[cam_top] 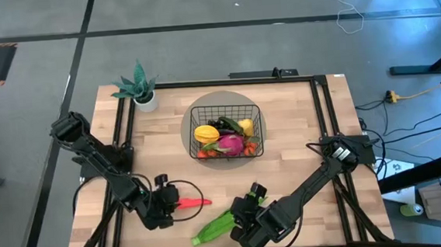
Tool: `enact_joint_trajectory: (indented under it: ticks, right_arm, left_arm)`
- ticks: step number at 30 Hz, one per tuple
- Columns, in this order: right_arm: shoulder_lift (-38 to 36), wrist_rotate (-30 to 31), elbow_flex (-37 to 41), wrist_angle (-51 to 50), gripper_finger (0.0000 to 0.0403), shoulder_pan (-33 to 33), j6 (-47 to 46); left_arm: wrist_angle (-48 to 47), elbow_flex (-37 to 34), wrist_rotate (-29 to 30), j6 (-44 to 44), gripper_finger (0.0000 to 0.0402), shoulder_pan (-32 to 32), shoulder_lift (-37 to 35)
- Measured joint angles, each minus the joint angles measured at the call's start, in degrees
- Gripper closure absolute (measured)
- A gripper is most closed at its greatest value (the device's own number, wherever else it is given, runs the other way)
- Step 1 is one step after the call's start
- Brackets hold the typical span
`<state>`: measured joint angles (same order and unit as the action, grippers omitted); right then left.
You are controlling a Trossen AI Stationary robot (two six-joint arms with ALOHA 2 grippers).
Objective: Build produce basket
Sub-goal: Put the carrot into the black wire basket
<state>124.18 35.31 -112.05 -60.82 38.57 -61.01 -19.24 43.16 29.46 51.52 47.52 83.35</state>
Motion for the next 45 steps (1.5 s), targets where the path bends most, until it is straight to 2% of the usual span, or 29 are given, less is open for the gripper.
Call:
enact_joint_trajectory:
  ticks: [6,12,21,26,32,38,45]
  right_arm:
    - [0.00,0.68,0.00,0.04,0.0258,0.00,0.00]
    - [0.00,0.68,0.00,0.13,0.0258,0.00,0.00]
    - [-0.02,0.67,0.00,0.17,0.0258,0.02,0.04]
    - [-0.02,0.66,0.00,0.15,0.0258,0.02,0.11]
    - [-0.02,0.68,0.00,0.16,0.0258,0.02,0.17]
    - [-0.02,0.68,0.00,0.15,0.0258,0.02,0.21]
    - [-0.02,0.68,0.00,0.15,0.0258,0.02,0.22]
  left_arm:
    - [5.77,0.00,-0.10,-5.59,0.0244,-3.10,0.02]
    - [11.27,-0.13,-3.86,-10.26,0.0215,-6.33,3.63]
    - [16.27,0.09,-9.54,-11.60,0.0211,-8.45,11.73]
    - [17.05,0.17,-9.03,-11.35,0.0211,-8.43,14.77]
    - [17.43,0.13,-9.23,-9.67,0.0234,-8.52,14.98]
    - [17.41,0.86,-9.31,-8.51,0.0315,-8.07,14.71]
    - [17.09,3.14,-10.49,-8.37,0.0321,-7.88,14.86]
